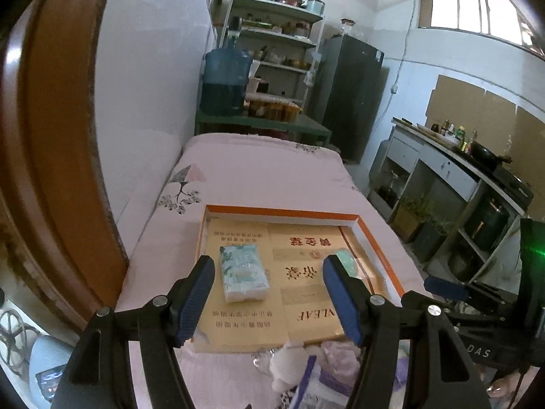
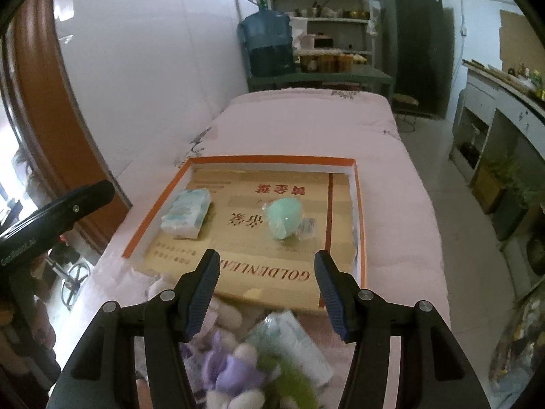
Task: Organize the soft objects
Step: 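Withdraw both tools from the box back toward the pile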
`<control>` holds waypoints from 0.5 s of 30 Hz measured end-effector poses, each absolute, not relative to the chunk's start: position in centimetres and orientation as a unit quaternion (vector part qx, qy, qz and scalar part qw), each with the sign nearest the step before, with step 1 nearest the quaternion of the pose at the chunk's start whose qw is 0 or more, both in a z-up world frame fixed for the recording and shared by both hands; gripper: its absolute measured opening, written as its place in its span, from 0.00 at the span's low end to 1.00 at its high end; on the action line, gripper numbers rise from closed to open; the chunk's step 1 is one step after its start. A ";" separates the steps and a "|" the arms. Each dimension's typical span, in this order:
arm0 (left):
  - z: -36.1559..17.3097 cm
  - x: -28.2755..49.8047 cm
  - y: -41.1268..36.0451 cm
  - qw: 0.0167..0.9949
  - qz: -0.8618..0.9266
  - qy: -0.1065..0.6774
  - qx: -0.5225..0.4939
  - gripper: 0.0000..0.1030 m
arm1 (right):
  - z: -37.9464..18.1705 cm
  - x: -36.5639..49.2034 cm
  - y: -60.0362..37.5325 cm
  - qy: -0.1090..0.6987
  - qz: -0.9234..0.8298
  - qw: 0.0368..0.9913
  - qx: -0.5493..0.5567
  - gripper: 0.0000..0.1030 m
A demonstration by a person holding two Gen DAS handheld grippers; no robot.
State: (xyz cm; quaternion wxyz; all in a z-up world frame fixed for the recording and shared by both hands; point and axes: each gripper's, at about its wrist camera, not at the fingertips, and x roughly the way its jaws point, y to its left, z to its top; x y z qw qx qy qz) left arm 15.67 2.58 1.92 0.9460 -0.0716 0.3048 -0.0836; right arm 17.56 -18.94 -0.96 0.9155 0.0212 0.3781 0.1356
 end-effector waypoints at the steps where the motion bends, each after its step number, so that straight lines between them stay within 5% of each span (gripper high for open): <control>1: 2.1 15.1 2.5 0.947 -0.084 0.303 -0.070 0.64 | -0.8 17.1 -18.9 0.376 0.134 0.917 0.020 0.58; 15: 2.7 9.2 2.0 0.947 -0.107 0.296 -0.062 0.64 | 0.8 9.0 -17.3 0.343 0.129 0.931 -0.007 0.58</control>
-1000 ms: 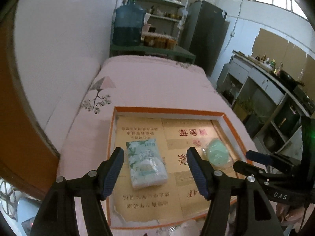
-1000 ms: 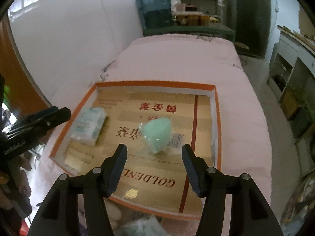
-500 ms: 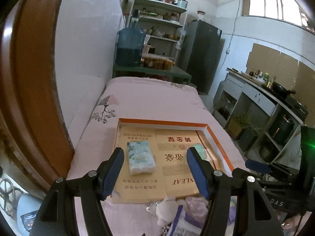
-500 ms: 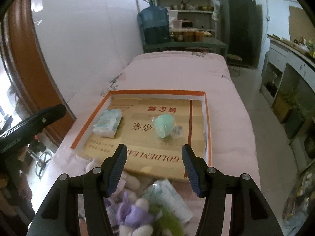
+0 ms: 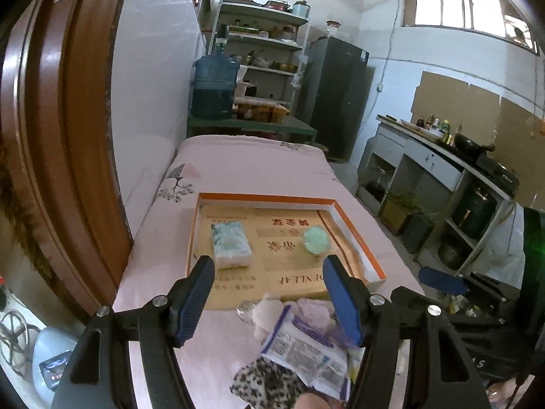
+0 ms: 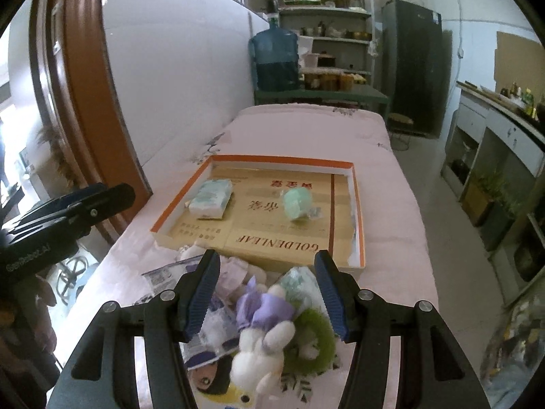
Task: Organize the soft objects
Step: 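Withdraw both tools from the box back toward the pile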
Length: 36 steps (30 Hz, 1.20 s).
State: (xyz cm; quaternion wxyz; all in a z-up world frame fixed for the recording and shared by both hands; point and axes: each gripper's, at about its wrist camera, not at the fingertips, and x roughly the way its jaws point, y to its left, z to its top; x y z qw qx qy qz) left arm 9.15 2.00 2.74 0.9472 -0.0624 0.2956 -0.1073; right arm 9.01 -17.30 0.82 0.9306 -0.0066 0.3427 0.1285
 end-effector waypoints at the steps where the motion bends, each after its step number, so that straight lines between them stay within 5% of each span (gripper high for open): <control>1: 2.8 8.7 2.0 0.948 -0.108 0.293 -0.062 0.64 | 0.8 8.7 -17.3 0.340 0.128 0.932 -0.008 0.58; 36: -2.8 0.3 3.8 0.948 -0.104 0.290 -0.084 0.64 | -2.8 0.3 -17.0 0.340 0.117 0.933 -0.003 0.58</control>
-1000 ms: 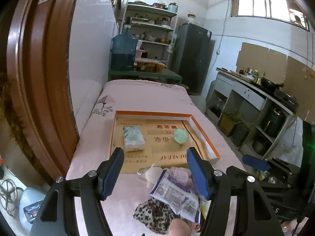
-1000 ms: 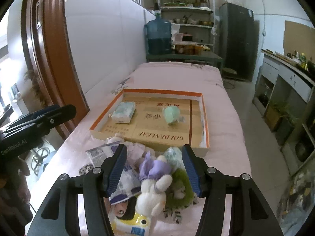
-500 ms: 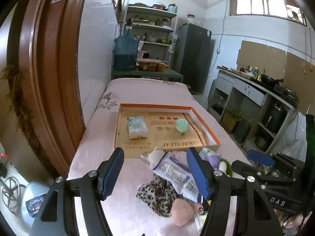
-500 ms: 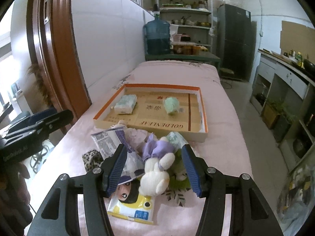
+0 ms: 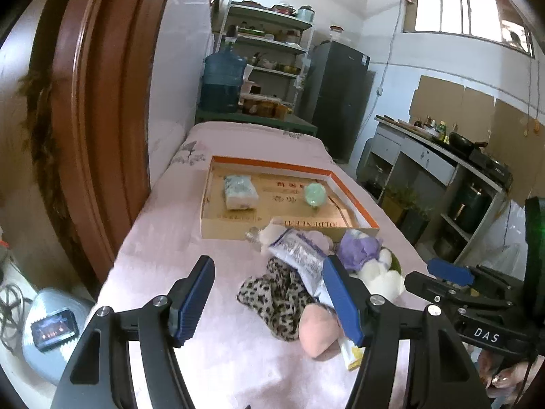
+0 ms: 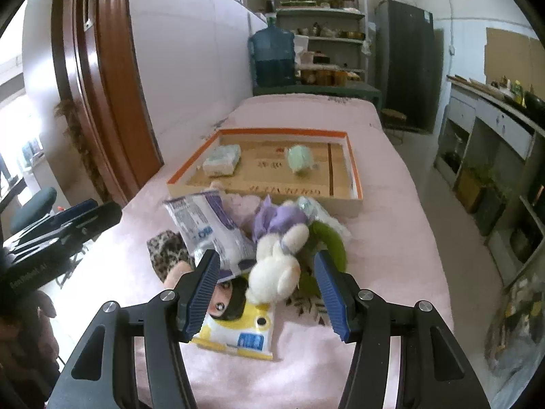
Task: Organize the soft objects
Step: 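Withdraw both tools from the box back toward the pile, then grasp the pink sponge with left tool while right tool grasps white bunny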
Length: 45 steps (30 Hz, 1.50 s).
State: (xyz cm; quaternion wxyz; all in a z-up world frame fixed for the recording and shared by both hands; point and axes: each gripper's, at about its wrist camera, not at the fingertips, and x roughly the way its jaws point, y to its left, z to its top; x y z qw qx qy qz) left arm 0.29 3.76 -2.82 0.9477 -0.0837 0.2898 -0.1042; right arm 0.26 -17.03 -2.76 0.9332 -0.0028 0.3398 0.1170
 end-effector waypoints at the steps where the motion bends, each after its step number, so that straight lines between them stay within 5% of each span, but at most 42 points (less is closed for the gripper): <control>1: -3.2 0.1 3.9 0.947 -0.105 0.291 -0.087 0.64 | -3.0 0.2 -17.1 0.343 0.116 0.932 0.000 0.58; 21: -8.3 0.3 0.4 0.913 -0.175 0.353 -0.106 0.64 | -6.2 0.0 -18.7 0.372 0.107 0.921 0.044 0.58; 31: -10.2 1.5 -0.6 0.896 -0.192 0.381 -0.121 0.38 | -6.9 0.6 -18.8 0.378 0.115 0.917 0.054 0.58; 45: -9.5 0.6 0.3 0.907 -0.204 0.346 -0.126 0.34 | -7.7 3.2 -17.3 0.379 0.122 0.916 0.053 0.57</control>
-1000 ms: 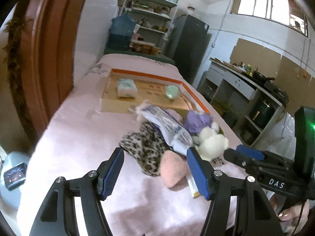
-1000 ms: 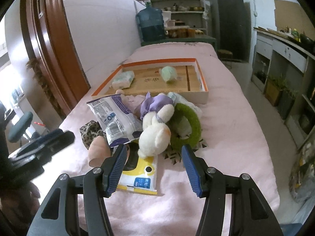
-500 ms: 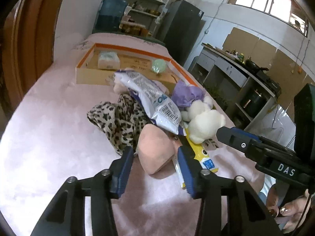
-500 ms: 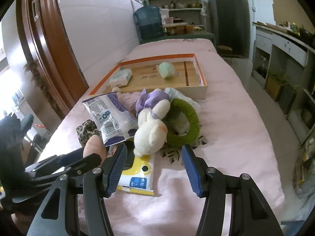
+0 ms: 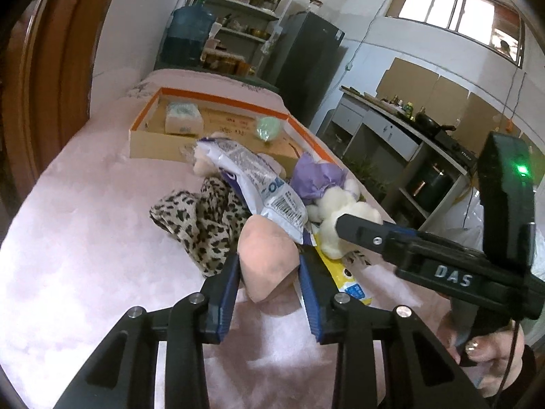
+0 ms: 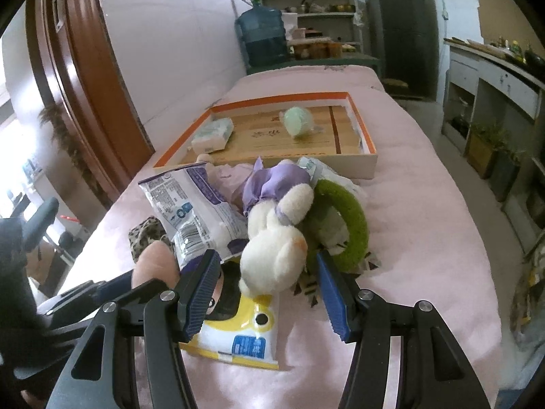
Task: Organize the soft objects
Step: 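Grasp the pink sponge with left tool while right tool grasps white bunny, then carry pink sponge and white bunny into the box lid and release them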
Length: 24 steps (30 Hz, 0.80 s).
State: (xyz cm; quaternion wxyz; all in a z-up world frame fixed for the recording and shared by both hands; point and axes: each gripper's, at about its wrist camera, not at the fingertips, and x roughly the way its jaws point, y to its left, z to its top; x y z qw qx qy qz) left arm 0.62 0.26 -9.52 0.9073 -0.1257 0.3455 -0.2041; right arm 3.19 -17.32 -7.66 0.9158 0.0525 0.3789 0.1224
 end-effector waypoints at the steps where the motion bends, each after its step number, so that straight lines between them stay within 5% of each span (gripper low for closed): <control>1: -9.4 0.6 0.2 0.908 -0.203 0.344 -0.126 0.34 | -7.7 3.4 -17.2 0.380 0.124 0.915 0.051 0.51; 2: -9.3 0.6 0.4 0.909 -0.203 0.343 -0.126 0.34 | -7.8 3.6 -17.1 0.382 0.124 0.915 0.048 0.33; 24: -6.0 0.6 1.3 0.924 -0.198 0.306 -0.116 0.34 | -3.5 2.1 -17.1 0.333 0.141 0.932 0.016 0.31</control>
